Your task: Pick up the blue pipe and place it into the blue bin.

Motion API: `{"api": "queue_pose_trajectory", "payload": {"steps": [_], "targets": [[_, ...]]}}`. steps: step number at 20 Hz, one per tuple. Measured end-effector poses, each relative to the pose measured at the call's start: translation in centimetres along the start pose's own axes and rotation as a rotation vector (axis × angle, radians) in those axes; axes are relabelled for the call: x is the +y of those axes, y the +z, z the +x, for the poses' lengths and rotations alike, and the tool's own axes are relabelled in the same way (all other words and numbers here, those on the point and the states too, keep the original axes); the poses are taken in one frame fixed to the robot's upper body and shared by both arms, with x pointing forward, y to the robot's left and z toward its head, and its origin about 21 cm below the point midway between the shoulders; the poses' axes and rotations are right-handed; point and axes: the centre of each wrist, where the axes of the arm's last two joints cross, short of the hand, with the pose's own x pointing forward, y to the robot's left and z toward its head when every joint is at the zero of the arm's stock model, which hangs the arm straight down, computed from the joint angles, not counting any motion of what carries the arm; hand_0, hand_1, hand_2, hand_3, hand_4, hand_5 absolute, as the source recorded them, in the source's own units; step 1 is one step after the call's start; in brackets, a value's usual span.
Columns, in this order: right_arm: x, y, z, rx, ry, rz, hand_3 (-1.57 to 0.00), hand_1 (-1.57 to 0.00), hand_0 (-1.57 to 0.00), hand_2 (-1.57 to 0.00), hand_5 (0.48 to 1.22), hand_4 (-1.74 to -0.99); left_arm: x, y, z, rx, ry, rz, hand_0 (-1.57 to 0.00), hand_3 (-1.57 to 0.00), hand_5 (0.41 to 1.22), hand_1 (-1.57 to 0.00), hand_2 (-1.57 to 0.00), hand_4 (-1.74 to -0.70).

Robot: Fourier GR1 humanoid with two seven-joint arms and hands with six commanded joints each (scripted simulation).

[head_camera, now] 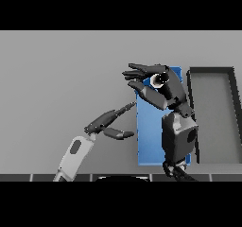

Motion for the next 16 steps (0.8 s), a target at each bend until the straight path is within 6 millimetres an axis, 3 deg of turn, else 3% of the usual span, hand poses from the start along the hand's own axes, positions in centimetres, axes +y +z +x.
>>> {"api": "queue_pose_trajectory", "payload": {"steps": [4,9,16], "targets": [[-4.5,0.5,0.3,0.055,0.098,-0.155,-1.57,-1.57,-1.57,-1.57,1.221,-1.498,0.3,0.7,0.3,-0.002,0.007,0.012,0.00,0.00,0.472,0.00,0.00,-0.95],[-7.8,3.7,-2.5,0.211,0.144,-0.326,-1.57,-1.57,-1.57,-1.57,1.221,-1.499,0.2,0.8,0.5,0.007,0.004,0.020,0.00,0.00,0.467,0.00,0.00,-0.94],[-8.8,9.8,-8.3,0.500,0.139,-0.486,-1.57,-1.57,-1.57,-1.57,1.221,-1.500,0.5,0.8,-0.1,-0.002,-0.016,0.025,0.00,0.00,0.462,0.00,0.00,-0.93]]}}
